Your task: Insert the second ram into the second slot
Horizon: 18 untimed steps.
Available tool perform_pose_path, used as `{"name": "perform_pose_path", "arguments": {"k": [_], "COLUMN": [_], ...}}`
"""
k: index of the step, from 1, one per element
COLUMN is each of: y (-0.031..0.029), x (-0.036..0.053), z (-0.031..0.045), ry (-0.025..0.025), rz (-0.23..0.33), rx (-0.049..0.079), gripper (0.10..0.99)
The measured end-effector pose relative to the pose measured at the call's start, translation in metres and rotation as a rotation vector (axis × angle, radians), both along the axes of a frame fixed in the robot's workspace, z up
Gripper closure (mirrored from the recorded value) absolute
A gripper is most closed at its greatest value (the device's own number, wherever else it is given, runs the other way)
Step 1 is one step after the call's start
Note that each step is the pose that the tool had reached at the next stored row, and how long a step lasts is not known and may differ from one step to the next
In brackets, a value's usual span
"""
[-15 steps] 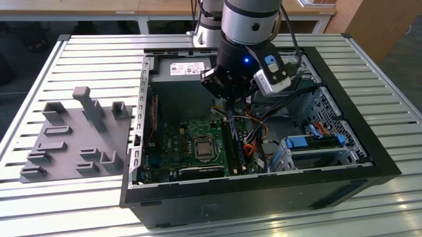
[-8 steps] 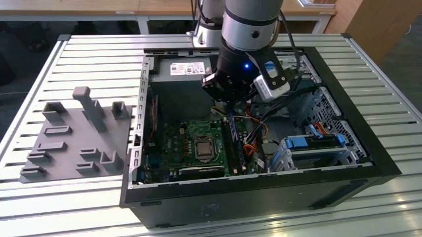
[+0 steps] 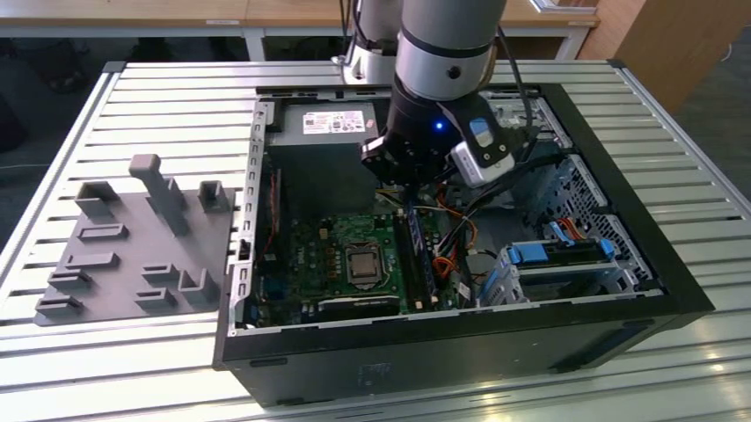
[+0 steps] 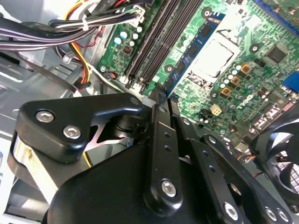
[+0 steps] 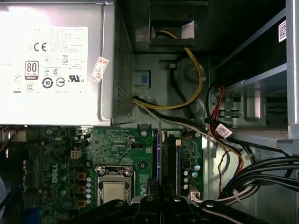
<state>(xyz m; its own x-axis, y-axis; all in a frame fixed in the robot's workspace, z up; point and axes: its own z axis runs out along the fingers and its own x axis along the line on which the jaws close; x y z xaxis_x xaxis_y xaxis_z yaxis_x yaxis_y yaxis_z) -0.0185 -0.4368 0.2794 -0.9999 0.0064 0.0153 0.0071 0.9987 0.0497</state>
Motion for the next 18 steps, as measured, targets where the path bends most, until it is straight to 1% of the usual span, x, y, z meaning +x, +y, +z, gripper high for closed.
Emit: {"name": "perform_pose_path", "arguments": {"k": [3,6,7,8,13,18], "y": [-0.0003,-0.0004,-0.0004,-0.0003,-0.0004,-0.0004], "x": [0.0,0.0,0.0,0.0,0.0006,0.0012], "z": [-0.0018,-0.0031,-0.0037,-0.0044,-0.0092,-0.0173], "ry": [-0.0029,-0.0047,-0.0053,-0.0056,-0.0053,-0.0053], "rz": [0.002,0.002,0.002,0.002,0.005,0.005], "rx": [0.016,0.039,0.043,0.045,0.045,0.045], "gripper": [0.945,0.945,0.945,0.945,0.945,0.945]}}
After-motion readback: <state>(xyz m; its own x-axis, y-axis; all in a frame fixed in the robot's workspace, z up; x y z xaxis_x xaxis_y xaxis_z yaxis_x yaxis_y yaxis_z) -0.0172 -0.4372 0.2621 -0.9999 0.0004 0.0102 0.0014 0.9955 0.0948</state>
